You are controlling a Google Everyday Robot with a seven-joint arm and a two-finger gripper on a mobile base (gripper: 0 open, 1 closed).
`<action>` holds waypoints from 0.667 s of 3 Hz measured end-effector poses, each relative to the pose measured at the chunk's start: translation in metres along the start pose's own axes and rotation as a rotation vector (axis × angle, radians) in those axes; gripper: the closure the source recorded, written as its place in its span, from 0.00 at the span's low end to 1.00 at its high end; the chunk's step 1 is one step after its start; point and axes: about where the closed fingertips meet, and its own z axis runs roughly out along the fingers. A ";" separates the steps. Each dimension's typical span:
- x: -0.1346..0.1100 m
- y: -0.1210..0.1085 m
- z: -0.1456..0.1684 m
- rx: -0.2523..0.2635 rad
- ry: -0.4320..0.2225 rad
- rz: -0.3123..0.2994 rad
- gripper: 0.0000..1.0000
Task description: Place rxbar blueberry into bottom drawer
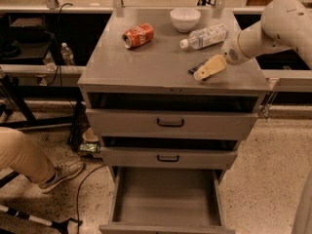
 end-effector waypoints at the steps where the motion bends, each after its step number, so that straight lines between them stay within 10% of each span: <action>1: 0.000 0.005 0.006 -0.024 0.006 -0.003 0.00; 2: 0.000 0.008 0.009 -0.036 0.006 0.005 0.00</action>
Offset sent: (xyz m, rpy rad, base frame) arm -0.0016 0.0096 -0.0027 0.0065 0.0228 0.0317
